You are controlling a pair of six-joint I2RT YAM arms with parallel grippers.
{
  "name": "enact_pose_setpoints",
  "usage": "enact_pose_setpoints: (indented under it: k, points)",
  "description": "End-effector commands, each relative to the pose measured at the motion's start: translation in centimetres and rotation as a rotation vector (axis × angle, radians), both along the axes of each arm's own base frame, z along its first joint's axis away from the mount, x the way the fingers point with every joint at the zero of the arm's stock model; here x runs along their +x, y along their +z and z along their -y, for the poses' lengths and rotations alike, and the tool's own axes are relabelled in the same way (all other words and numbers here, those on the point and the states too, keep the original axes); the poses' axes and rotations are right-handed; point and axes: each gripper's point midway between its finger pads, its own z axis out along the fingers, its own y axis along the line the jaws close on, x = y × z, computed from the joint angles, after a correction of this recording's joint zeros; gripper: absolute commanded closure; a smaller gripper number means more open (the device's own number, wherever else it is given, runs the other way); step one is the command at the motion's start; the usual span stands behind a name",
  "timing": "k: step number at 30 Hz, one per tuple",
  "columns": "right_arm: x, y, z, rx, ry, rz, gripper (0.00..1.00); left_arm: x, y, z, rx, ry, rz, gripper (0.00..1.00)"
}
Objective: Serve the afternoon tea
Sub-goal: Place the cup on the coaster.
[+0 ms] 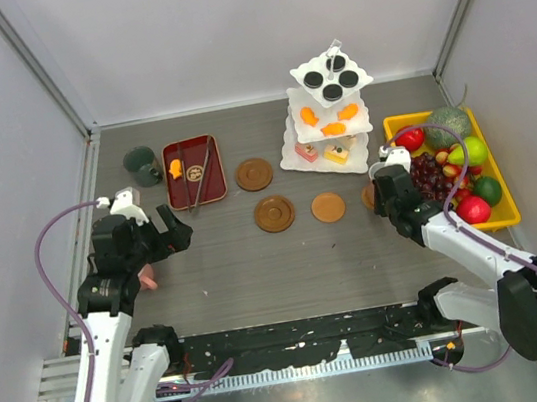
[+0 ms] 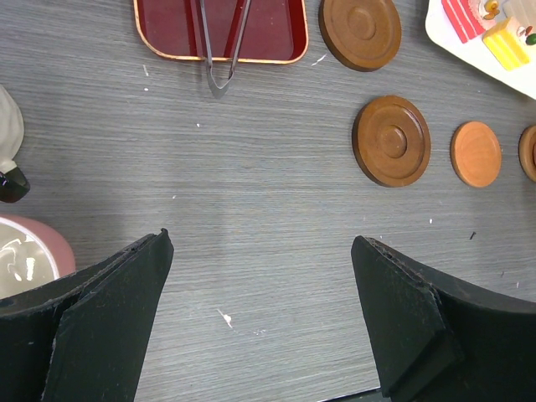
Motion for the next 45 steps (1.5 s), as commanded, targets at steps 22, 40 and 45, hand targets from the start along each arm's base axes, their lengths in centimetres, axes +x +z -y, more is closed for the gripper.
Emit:
enact_pose_setpoints:
  k: [22, 40, 45]
  points:
    - [0.6, 2.4, 0.0, 0.008, -0.029, -0.012, 0.67, 0.4, 0.9, -0.3, 0.018, 0.000, 0.047, 0.01]
    - [-0.4, 3.1, 1.3, -0.041, -0.060, -0.015, 0.62, 0.5, 0.9, -0.4, 0.022, 0.003, 0.048, 0.01]
    - [-0.5, 3.4, 1.5, -0.044, -0.069, -0.009, 0.62, 0.4, 0.9, -0.4, 0.024, 0.005, 0.048, 0.01]
